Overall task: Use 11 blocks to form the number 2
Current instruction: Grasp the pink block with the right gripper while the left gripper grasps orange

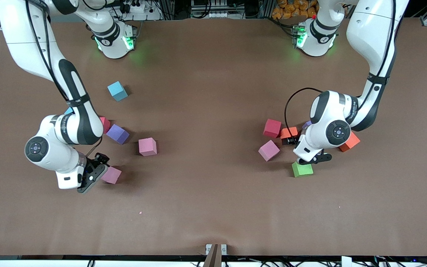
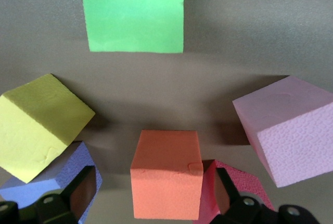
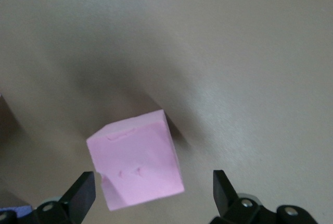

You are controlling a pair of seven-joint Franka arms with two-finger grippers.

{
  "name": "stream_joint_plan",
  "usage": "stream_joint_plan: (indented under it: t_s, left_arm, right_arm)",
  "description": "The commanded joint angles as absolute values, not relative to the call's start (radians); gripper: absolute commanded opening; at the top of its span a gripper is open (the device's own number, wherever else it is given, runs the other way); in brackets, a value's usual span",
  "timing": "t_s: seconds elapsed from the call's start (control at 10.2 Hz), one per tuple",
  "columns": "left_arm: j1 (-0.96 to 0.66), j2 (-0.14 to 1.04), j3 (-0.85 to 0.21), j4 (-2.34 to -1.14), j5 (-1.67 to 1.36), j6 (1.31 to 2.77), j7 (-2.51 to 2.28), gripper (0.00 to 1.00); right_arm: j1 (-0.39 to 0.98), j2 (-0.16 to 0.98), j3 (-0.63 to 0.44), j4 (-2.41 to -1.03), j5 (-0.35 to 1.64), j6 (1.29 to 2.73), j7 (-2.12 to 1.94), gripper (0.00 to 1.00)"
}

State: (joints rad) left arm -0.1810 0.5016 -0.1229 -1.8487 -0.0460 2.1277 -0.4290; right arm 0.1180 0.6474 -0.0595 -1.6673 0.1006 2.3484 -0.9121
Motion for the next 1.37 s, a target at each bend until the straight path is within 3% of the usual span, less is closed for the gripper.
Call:
stream_joint_plan:
  t_s: [0.0,0.68,1.08,1.27]
  left_arm:
    - [-0.187,0.526,-0.120,-1.832,-0.064,2.143,-0.437,1.00]
    - [-0.193,0.557,-0.120,-1.833,-0.066,2.145,-0.437,1.00]
    - [-0.192,0.568,-0.120,-1.845,-0.066,2.140,-0.455,1.00]
    - [-0.192,0.566,-0.120,-1.845,-0.066,2.134,-0.462,0.89]
  right_arm:
    - [0.130,0.670,-0.064,-1.651,0.117,2.353,-0.960,1.00]
    - [0.140,0.726,-0.063,-1.657,0.120,2.456,-1.009,1.00]
    - [0.138,0.726,-0.063,-1.658,0.120,2.444,-1.011,1.00]
    - [0.141,0.724,-0.063,-1.658,0.120,2.444,-1.017,0.62]
